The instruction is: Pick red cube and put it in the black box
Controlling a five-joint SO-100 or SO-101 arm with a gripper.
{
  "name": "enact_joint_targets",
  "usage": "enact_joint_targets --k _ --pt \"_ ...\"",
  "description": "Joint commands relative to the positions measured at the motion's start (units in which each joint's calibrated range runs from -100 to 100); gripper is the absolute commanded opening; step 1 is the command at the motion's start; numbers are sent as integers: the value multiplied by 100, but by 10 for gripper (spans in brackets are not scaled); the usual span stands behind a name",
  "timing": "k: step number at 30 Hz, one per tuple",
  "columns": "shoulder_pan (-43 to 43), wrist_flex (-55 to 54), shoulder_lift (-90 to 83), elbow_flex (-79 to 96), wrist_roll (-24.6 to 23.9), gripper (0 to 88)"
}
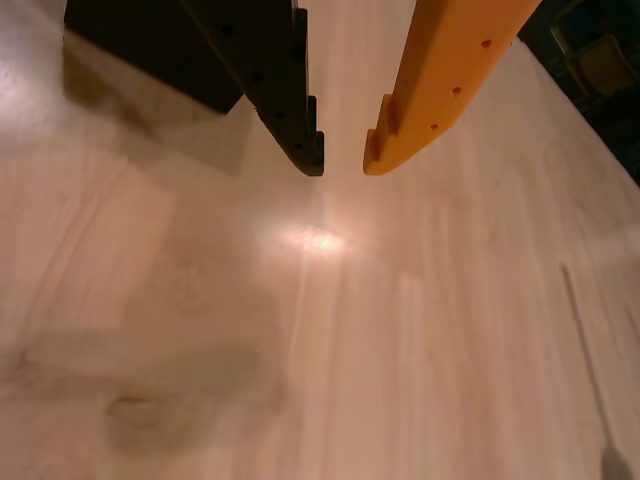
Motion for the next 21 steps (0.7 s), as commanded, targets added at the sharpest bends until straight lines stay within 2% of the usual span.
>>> enact_joint_targets --k 1,21 --pt "33 -126 -209 332 23 66" --pt "286 -36 -468 676 16 62"
